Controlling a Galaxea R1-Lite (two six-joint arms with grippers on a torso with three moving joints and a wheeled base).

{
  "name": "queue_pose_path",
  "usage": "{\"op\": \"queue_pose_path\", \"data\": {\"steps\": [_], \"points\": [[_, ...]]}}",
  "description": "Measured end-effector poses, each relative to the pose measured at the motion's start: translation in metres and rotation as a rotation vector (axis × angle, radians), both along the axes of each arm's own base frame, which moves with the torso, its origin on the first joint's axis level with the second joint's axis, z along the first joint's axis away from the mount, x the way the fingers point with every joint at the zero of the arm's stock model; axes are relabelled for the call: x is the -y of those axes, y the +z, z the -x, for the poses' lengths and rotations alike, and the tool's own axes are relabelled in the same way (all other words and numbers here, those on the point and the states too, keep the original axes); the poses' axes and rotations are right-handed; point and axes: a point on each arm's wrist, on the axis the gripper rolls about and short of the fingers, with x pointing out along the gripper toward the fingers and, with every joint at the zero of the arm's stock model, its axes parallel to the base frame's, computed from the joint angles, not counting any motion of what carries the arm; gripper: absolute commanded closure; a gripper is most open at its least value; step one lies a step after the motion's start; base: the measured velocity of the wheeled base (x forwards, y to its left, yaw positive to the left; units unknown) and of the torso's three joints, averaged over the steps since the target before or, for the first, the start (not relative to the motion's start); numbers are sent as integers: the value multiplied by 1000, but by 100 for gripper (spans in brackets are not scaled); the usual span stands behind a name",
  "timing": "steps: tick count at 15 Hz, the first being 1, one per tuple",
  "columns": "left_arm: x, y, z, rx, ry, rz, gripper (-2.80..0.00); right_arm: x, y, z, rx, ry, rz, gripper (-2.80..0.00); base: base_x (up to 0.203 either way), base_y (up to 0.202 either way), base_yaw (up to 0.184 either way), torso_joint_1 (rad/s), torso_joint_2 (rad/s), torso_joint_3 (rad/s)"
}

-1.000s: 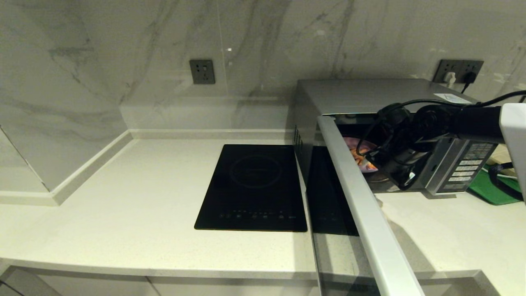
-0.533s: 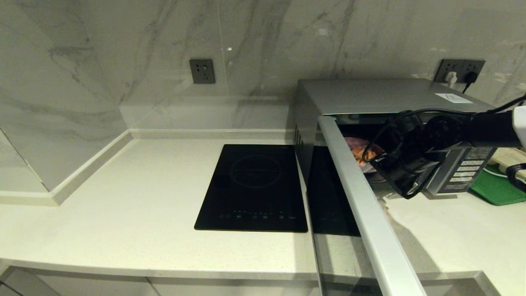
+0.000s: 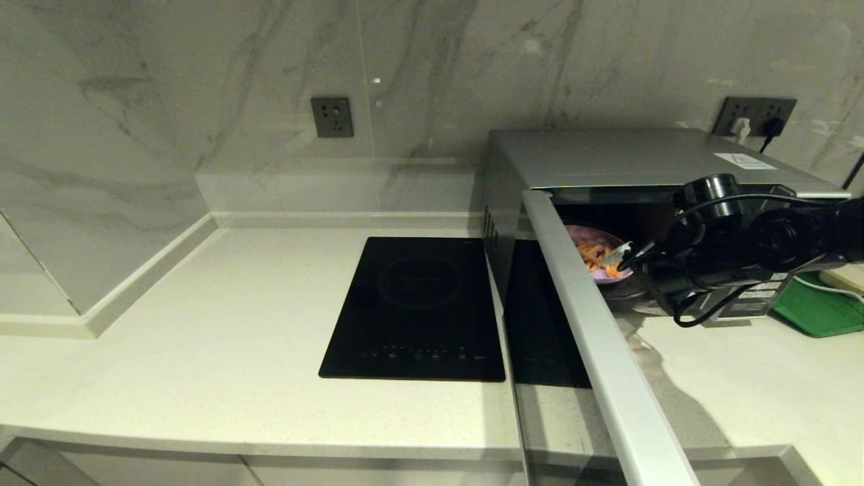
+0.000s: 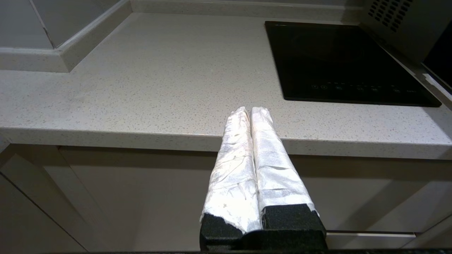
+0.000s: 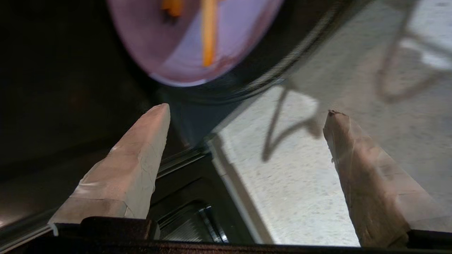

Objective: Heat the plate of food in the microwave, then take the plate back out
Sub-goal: Take the plate out of the microwave

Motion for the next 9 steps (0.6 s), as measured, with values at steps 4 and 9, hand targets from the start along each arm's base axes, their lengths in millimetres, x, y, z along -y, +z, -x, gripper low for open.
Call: {"op": "queue_pose_path", "data": {"steps": [4, 9], "points": [[0, 0, 0, 0, 0, 0, 0, 4, -8, -6, 43, 26, -40, -280, 0, 0, 0, 0, 0, 0], [0, 0, 0, 0, 0, 0, 0, 14, -23, -14, 37, -2, -38, -280, 0, 0, 0, 0, 0, 0]]}}
